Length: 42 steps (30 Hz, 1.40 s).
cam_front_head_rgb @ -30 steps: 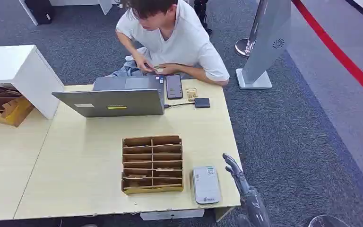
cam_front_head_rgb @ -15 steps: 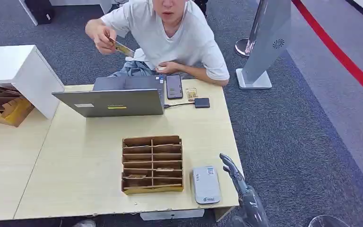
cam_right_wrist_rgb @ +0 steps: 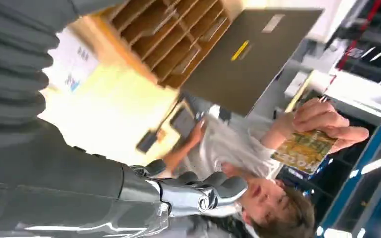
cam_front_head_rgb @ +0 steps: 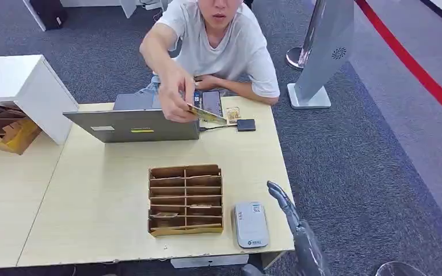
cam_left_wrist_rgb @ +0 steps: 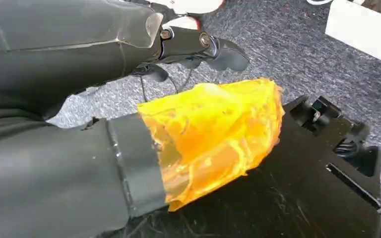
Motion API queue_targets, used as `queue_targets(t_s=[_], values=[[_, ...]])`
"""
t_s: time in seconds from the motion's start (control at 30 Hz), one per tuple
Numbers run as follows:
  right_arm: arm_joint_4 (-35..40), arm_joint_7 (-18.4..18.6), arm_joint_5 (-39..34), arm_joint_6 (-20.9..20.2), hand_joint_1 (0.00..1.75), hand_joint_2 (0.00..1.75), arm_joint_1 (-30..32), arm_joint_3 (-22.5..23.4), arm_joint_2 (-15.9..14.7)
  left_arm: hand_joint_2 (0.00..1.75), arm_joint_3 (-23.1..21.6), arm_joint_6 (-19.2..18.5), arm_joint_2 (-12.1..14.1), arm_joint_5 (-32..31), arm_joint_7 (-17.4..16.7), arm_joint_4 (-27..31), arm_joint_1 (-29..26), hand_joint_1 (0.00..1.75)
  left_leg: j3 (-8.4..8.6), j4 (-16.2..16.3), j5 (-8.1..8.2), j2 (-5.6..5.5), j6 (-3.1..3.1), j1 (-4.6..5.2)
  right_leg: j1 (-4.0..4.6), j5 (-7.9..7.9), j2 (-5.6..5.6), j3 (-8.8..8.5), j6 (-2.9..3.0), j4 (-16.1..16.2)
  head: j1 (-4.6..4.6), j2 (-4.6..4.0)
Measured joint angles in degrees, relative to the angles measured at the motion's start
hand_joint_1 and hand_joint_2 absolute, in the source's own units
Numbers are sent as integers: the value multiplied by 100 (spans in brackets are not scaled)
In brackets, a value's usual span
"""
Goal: Pass the card to the sensor for recognition and then transmit it.
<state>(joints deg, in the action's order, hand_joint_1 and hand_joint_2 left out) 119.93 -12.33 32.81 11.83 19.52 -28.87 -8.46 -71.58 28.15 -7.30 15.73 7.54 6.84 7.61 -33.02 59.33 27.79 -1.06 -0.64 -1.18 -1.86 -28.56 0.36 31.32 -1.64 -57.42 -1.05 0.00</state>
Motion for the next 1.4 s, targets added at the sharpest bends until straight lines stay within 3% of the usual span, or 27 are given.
queue_targets(t_s=[0.37,0.5,0.97,1.4], values=[[61,608,3008,197,0,175,-532,153,503,0,-300,-125,-212,341,77,-381,123,0,2,0,-2,0,1,0,0,2,0,-2,1,-1,-4,0],[59,897,3979,223,0,175,-765,197,660,0,-453,-385,-218,479,64,-431,219,0,3,0,-3,-1,0,0,0,3,0,-3,0,-1,-2,0],[-2,1220,4767,251,0,175,-1088,256,870,0,-734,-453,-214,623,64,-496,366,0,2,0,-4,-1,1,0,0,4,0,-3,0,-1,-2,0],[-48,1272,4937,194,0,175,-1213,345,995,0,-870,-453,-214,735,64,-501,385,0,2,1,-6,-1,3,0,0,5,-1,-3,-1,-1,-2,0]])
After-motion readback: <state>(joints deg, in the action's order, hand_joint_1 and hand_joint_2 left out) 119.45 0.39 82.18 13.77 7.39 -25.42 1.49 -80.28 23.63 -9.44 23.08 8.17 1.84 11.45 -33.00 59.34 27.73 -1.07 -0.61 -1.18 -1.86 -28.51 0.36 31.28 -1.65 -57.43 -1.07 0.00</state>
